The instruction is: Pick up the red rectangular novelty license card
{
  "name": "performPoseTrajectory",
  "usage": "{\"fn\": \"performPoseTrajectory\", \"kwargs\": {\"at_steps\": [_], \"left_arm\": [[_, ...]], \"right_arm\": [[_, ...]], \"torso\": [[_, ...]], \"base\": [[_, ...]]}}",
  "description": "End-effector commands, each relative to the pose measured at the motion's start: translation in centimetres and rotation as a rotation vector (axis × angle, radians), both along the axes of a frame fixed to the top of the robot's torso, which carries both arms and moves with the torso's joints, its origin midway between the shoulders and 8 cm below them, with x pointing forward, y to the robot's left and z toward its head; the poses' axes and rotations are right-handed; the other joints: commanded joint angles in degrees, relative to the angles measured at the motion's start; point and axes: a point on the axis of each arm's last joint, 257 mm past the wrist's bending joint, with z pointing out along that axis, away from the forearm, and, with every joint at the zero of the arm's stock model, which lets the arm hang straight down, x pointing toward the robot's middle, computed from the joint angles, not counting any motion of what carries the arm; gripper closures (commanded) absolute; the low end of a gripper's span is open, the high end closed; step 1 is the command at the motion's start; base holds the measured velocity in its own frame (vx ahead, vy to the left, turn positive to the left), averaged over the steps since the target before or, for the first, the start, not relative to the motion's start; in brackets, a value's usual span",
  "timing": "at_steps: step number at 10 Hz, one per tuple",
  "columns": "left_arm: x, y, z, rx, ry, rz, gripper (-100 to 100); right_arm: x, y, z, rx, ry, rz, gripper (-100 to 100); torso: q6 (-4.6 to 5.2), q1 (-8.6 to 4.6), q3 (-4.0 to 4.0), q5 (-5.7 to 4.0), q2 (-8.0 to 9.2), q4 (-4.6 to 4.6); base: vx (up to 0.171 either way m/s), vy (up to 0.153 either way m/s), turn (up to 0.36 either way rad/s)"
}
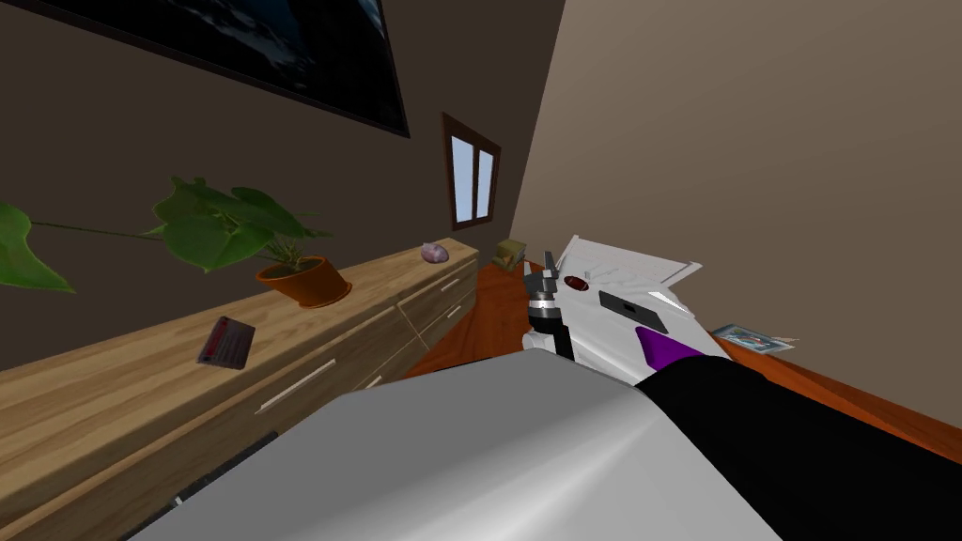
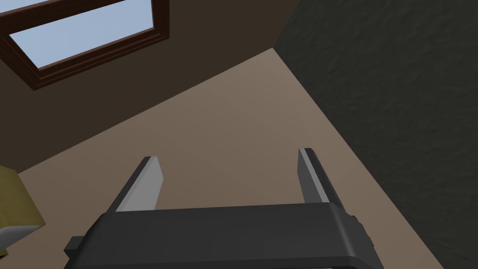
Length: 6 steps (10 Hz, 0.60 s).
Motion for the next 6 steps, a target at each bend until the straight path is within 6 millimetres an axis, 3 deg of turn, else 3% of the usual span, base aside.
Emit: {"fn": "performPoseTrajectory", "kwargs": {"at_steps": [1, 2, 3, 4, 5, 6], "left_arm": [[-2.0, 2.2, 0.0, 0.031, 0.075, -0.005, -100], [-2.1, 2.6, 0.0, 0.040, 0.081, -0.003, -100], [-4.1, 4.7, 0.2, 0.068, 0.151, 0.002, -100], [-4.1, 5.0, 0.3, 0.076, 0.154, -0.005, -100], [-6.0, 7.1, 0.7, 0.106, 0.224, 0.003, -100], [-5.9, 7.3, 0.9, 0.113, 0.226, -0.005, -100]], "right_arm": [[0.0, 0.0, 0.0, 0.000, 0.000, 0.000, 0], [0.0, 0.0, 0.0, 0.000, 0.000, 0.000, 0], [0.0, 0.0, 0.0, 0.000, 0.000, 0.000, 0], [0.0, 0.0, 0.0, 0.000, 0.000, 0.000, 0], [0.0, 0.0, 0.0, 0.000, 0.000, 0.000, 0], [0.0, 0.0, 0.0, 0.000, 0.000, 0.000, 0]], "torso": [[0.00, 0.00, 0.00, 0.00, 0.00, 0.00], [0.04, -0.01, -0.02, -0.01, -0.06, -0.01], [0.01, 0.02, -0.04, 0.01, -0.08, -0.01], [0.03, 0.00, -0.08, -0.01, -0.15, -0.03], [0.02, 0.01, -0.07, 0.01, -0.13, -0.03], [0.04, 0.02, -0.10, 0.00, -0.19, -0.04]], "base": [[0.064, -0.012, -0.132], [0.072, 0.003, -0.076], [0.093, -0.005, -0.108], [0.080, -0.002, -0.067], [0.100, 0.002, -0.142], [0.080, 0.009, -0.063]]}}
